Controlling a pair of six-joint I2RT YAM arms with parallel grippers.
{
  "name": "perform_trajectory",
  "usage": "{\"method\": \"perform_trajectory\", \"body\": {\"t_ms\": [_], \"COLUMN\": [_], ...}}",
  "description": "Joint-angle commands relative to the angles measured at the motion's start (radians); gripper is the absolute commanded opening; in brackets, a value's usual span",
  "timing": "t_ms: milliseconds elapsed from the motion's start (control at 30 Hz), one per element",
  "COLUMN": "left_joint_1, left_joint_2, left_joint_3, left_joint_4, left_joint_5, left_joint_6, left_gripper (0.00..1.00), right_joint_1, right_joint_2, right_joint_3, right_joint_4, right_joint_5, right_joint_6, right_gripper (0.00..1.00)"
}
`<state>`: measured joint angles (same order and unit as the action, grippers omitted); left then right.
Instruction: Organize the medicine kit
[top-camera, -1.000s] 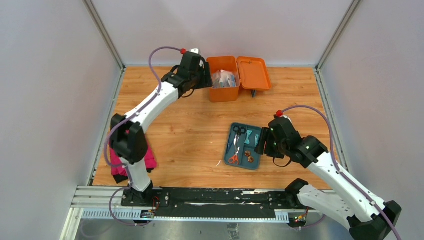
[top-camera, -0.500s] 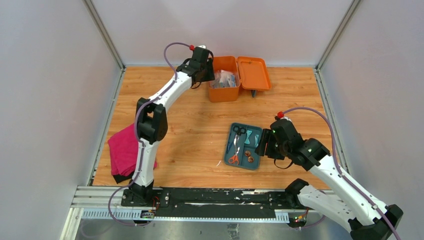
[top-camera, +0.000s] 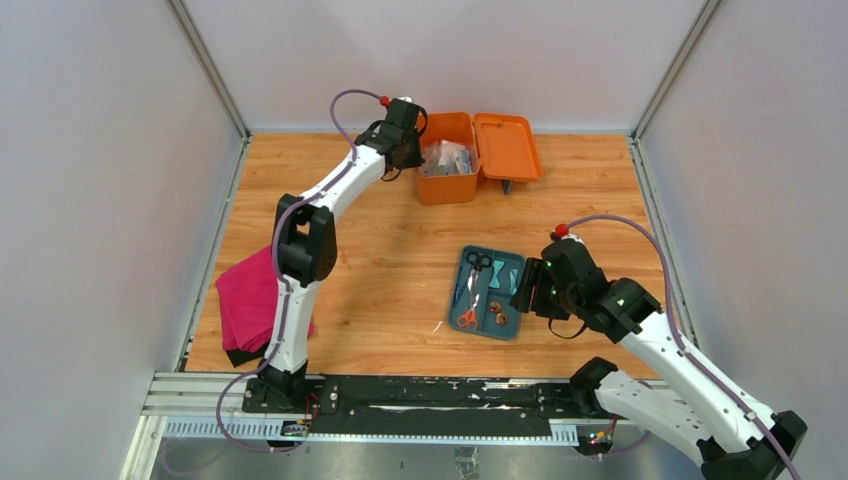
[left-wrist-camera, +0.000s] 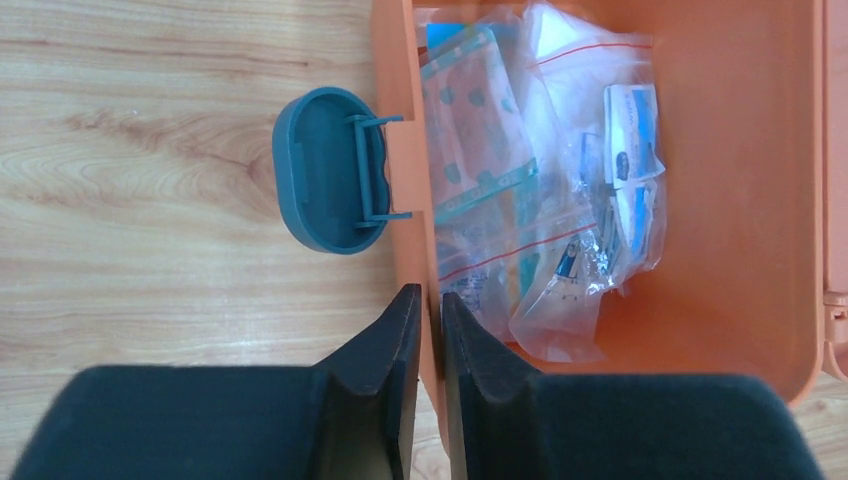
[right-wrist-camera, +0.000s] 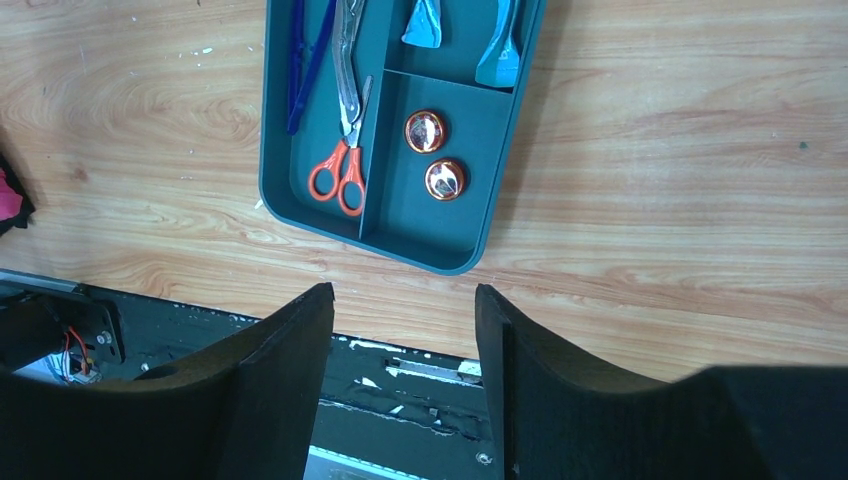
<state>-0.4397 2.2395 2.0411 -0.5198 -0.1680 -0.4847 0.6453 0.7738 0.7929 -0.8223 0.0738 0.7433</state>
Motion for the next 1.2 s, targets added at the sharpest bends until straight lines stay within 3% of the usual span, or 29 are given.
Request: {"method": "perform_trajectory", "body": {"t_ms": [0,267,467,833,1167], "left_joint_1": [0.006,0.006,0.006,0.004,-0.021], "left_joint_2": [-0.045,-0.194,-0.406,-0.735,-0.893], "left_joint_3": [-0.054,-0.234,-0.498,-0.897,-1.075], "left_joint_4": [-0.019,-0.006,0.025,0.088,0.098], "left_joint_5": [-0.033,-0.085,-0.162,-0.136,-0.106], "left_joint_6": [0.007,0.000,-0.058,-0.157,-0.191], "left_gripper": [0.16,0.05,0.00,0.00,0.00], "right_joint_1": [-0.012,-0.012,-0.013,-0.013,-0.013], "right_joint_2": [-0.023,-0.040,-0.044,-0.012,0.075], "right_joint_3": [-0.014,-0.012,-0.007,0.008,0.045], "right_joint_4": [-0.008,-0.017,-0.023,-0.023,-0.020], "right_joint_5": [0.012,0.018,0.030,0.034,0.064], "right_joint_6": [0.004,0.013,0.012,0.003,-0.021], "right_gripper": [0.59,0.59,0.58,0.58,0.58]}}
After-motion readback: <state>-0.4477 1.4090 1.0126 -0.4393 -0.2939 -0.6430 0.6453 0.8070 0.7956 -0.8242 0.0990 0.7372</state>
